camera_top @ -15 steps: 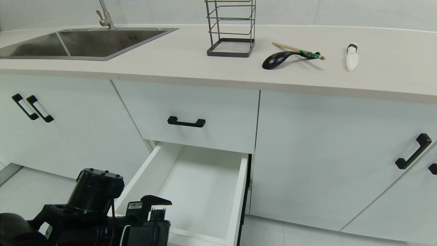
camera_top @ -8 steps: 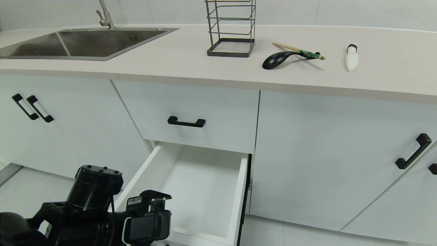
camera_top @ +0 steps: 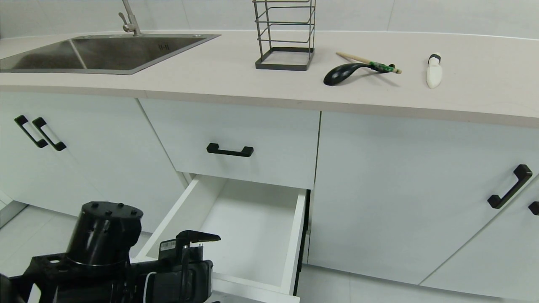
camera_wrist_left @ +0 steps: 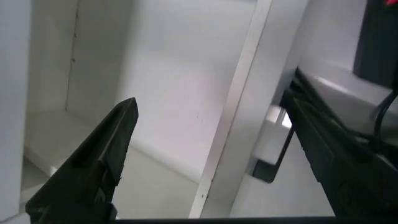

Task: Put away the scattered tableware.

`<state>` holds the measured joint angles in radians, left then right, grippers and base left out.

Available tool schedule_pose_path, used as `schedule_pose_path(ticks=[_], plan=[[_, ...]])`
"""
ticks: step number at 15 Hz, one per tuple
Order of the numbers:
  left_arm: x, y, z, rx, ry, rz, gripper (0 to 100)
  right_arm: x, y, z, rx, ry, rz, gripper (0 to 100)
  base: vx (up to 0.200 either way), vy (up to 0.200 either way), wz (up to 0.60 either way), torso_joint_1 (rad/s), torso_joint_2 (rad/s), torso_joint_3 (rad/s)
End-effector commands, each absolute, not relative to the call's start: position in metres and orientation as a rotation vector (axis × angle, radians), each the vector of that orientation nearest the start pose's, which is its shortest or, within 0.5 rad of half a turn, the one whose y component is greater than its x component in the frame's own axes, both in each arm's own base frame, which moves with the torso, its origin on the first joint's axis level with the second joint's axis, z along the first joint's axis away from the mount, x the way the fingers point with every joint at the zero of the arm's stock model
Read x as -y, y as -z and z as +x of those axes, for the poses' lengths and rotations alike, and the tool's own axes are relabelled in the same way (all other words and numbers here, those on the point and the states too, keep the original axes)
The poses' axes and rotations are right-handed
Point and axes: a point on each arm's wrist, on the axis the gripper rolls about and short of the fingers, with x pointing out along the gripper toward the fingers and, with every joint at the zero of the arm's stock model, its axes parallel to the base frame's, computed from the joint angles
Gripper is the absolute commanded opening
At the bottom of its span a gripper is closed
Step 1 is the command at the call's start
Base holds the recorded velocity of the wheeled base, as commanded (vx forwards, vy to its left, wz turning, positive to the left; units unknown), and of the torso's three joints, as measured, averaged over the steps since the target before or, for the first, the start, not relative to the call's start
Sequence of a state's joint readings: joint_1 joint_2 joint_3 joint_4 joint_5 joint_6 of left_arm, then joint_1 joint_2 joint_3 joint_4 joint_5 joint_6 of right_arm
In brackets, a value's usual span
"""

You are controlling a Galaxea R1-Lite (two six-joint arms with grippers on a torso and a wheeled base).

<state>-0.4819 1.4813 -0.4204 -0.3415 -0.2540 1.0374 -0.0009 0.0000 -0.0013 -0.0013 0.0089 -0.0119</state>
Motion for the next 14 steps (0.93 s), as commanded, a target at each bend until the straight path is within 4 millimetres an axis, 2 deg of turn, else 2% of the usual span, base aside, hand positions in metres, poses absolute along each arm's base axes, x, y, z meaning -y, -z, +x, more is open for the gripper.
schedule_pose_path(ticks=[1,2,4,6,8,9,12,14], plan=[[0.113,-0.146,0.149,-0.167,1.056,0.898,100,0.0,-0.076,-0.023,0.002,-0.008,-0.012,0,0.0,0.0,0.0,0.0,0.0,0.0],[0.117,-0.166,0.141,-0.151,1.031,0.728,100,0.0,-0.076,-0.023,0.003,-0.008,-0.012,0,0.0,0.0,0.0,0.0,0.0,0.0],[0.113,-0.196,0.137,-0.159,0.955,0.426,100,0.0,-0.076,-0.023,0.003,-0.009,-0.011,0,0.0,0.0,0.0,0.0,0.0,0.0],[0.104,-0.216,0.136,-0.215,0.86,0.066,100,0.0,-0.076,-0.023,0.003,-0.009,-0.011,0,0.0,0.0,0.0,0.0,0.0,0.0],[0.095,-0.225,0.138,-0.227,0.802,-0.135,100,0.0,-0.076,-0.023,0.002,-0.011,-0.011,0,0.0,0.0,0.0,0.0,0.0,0.0],[0.089,-0.232,0.138,-0.171,0.824,-0.229,100,0.0,-0.076,-0.023,0.003,-0.009,-0.011,0,0.0,0.0,0.0,0.0,0.0,0.0],[0.073,-0.216,0.12,-0.027,0.799,-0.203,100,0.0,-0.076,-0.023,0.003,-0.009,-0.011,0,0.0,0.0,0.0,0.0,0.0,0.0],[0.052,-0.2,0.103,0.05,0.682,-0.111,100,0.0,-0.076,-0.023,0.002,-0.008,-0.011,0,0.0,0.0,0.0,0.0,0.0,0.0]])
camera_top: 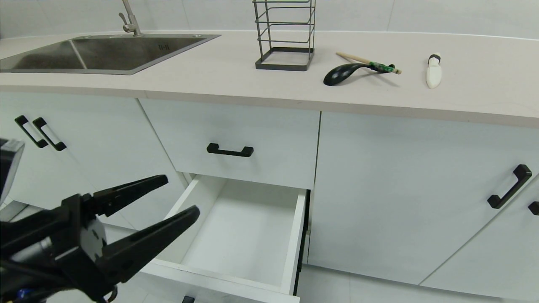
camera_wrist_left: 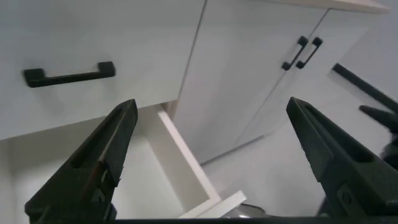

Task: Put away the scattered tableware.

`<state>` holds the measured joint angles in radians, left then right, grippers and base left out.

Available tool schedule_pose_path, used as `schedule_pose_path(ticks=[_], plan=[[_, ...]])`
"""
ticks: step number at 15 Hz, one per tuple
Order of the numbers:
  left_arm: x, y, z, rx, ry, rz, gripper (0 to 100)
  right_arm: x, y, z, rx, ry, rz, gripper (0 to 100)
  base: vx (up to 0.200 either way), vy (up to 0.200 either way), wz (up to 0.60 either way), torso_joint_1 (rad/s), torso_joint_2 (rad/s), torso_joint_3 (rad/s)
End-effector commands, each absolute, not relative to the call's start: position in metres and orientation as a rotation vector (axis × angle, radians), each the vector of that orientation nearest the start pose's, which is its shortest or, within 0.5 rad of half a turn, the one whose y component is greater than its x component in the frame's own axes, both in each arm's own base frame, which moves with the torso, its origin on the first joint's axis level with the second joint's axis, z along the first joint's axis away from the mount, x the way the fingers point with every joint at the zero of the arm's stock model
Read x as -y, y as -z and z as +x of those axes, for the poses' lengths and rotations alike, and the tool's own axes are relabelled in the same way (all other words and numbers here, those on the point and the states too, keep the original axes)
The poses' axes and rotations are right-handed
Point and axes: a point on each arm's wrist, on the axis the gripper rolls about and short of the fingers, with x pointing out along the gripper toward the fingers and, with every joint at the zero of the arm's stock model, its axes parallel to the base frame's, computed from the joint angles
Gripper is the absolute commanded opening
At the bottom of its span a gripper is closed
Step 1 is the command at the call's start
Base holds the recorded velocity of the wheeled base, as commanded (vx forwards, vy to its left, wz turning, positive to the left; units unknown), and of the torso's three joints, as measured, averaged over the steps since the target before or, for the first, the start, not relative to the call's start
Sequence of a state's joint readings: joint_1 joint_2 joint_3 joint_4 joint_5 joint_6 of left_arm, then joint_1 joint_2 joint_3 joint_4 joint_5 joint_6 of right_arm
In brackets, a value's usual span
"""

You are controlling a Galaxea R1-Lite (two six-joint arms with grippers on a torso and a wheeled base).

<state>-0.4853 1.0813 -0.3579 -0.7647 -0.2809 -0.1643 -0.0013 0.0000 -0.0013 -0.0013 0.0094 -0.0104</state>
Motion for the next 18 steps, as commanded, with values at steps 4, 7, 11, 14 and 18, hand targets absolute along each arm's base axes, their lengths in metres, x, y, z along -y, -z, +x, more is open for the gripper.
schedule_pose_path(ticks=[4,7,11,14,18], plan=[[0.023,-0.189,0.06,0.177,0.54,-0.085,100,0.0,-0.076,-0.023,0.003,-0.008,-0.011,0,0.0,0.0,0.0,0.0,0.0,0.0],[0.01,-0.174,0.023,0.208,0.46,-0.077,100,0.0,-0.076,-0.023,0.002,-0.008,-0.011,0,0.0,0.0,0.0,0.0,0.0,0.0],[0.004,-0.153,-0.011,0.223,0.341,-0.072,100,0.0,-0.076,-0.023,0.002,-0.009,-0.012,0,0.0,0.0,0.0,0.0,0.0,0.0],[0.004,-0.124,-0.015,0.16,0.284,-0.072,100,0.0,-0.076,-0.023,0.002,-0.008,-0.012,0,0.0,0.0,0.0,0.0,0.0,0.0],[0.003,-0.082,-0.023,0.047,0.132,-0.067,100,0.0,-0.076,-0.023,0.002,-0.009,-0.012,0,0.0,0.0,0.0,0.0,0.0,0.0]])
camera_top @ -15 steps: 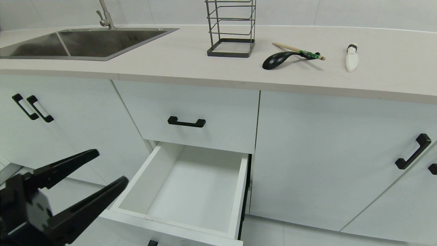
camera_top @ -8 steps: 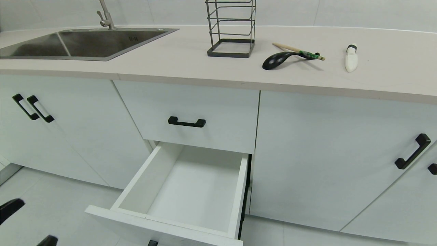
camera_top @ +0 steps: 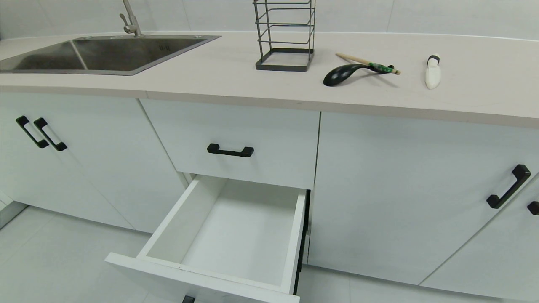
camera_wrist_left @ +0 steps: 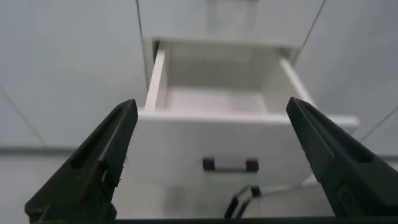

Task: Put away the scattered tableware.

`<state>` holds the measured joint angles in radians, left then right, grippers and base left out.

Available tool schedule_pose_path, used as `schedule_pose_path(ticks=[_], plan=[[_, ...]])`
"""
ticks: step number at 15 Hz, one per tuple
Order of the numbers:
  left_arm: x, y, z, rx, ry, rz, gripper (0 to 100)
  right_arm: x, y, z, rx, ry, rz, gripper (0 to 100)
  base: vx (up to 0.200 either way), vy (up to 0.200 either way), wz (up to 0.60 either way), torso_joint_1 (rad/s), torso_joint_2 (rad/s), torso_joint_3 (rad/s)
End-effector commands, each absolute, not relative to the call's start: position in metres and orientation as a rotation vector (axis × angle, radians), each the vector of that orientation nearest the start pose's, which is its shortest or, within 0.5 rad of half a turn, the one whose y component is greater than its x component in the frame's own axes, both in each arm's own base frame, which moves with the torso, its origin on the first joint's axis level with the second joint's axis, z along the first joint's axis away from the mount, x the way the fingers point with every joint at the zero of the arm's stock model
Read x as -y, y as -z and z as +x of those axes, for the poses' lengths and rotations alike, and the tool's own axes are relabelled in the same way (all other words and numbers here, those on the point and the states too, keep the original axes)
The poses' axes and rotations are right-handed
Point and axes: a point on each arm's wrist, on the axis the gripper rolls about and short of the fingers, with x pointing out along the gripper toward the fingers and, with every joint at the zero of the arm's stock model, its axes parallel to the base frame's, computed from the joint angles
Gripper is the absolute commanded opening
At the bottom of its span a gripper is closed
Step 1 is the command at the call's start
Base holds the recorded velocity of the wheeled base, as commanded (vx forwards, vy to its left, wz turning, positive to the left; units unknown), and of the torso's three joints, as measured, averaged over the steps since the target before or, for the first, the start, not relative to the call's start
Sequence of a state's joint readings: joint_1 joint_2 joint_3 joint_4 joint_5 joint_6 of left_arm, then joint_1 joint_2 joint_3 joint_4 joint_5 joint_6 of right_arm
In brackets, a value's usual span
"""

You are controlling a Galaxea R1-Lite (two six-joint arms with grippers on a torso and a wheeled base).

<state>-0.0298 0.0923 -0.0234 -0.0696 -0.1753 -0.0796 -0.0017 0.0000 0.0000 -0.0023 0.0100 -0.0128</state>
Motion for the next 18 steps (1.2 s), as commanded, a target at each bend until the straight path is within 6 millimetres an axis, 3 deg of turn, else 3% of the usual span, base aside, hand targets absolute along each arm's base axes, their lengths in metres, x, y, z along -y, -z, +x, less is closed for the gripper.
schedule_pose_path(ticks=[1,5,12,15,18], plan=[[0.0017,-0.0823,-0.0233,0.059,0.075,-0.056,100,-0.0003,-0.0758,-0.0227,0.002,-0.009,-0.014,0,0.0,0.0,0.0,0.0,0.0,0.0],[-0.0018,-0.0759,-0.0231,0.0,-0.083,-0.031,100,-0.0002,-0.0757,-0.0227,0.0,-0.005,-0.009,0,0.0,0.0,0.0,0.0,0.0,0.0],[-0.0015,-0.0761,-0.0229,0.008,-0.07,-0.042,100,-0.0003,-0.0759,-0.0228,0.0,-0.008,-0.012,0,0.0,0.0,0.0,0.0,0.0,0.0],[-0.0015,-0.076,-0.0229,0.006,-0.07,-0.04,100,-0.0003,-0.0755,-0.0227,-0.001,-0.009,-0.012,0,0.0,0.0,0.6,0.002,0.0,0.004],[-0.0015,-0.076,-0.0229,0.006,-0.07,-0.046,100,-0.0002,-0.0755,-0.0228,0.0,-0.008,-0.009,0,0.0,0.0,0.0,0.0,0.0,0.0]])
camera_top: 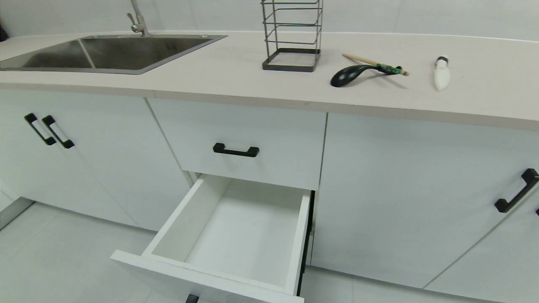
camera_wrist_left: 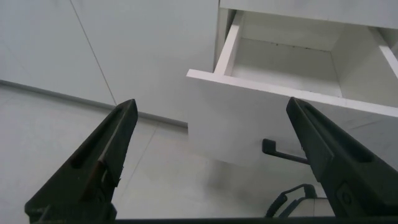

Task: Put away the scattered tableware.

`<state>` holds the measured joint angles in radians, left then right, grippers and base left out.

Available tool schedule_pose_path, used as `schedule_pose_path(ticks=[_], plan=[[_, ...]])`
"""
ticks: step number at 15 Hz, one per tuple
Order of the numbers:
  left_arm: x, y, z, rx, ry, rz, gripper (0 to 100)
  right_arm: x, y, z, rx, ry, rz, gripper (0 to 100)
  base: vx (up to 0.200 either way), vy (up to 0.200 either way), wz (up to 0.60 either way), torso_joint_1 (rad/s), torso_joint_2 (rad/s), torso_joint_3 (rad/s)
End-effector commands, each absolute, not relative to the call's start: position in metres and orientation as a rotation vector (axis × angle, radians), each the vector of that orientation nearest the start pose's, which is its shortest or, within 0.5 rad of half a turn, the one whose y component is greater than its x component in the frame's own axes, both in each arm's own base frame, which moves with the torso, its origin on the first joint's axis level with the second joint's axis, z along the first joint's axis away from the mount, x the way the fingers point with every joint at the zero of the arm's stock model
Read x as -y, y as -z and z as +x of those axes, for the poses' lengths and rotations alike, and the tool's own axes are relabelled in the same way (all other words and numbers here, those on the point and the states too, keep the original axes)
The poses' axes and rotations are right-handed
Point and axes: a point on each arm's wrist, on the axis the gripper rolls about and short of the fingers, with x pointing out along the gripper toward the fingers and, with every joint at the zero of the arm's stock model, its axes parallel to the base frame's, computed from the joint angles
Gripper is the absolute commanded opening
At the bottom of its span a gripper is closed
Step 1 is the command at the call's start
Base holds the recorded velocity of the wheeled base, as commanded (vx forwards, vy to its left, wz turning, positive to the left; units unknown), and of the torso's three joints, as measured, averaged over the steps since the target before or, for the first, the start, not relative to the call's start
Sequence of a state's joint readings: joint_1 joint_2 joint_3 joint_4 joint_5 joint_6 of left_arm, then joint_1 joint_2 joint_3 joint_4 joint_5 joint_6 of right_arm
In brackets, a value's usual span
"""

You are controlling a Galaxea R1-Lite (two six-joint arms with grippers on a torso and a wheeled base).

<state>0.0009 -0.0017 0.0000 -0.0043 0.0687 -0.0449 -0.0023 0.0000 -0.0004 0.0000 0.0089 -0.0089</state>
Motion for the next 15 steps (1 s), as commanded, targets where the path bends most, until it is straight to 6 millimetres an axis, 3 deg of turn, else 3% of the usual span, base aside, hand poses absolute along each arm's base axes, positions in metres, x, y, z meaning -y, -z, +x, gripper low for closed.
schedule_pose_path(ticks=[1,15], plan=[[-0.0015,-0.0761,-0.0229,0.008,-0.072,-0.046,100,-0.0002,-0.0759,-0.0229,0.002,-0.008,-0.009,0,0.0,0.0,0.0,0.0,0.0,0.0],[-0.0015,-0.076,-0.0229,0.006,-0.07,-0.049,100,-0.0002,-0.0759,-0.0229,0.002,-0.006,-0.009,0,0.0,0.0,0.0,0.0,0.0,0.0]])
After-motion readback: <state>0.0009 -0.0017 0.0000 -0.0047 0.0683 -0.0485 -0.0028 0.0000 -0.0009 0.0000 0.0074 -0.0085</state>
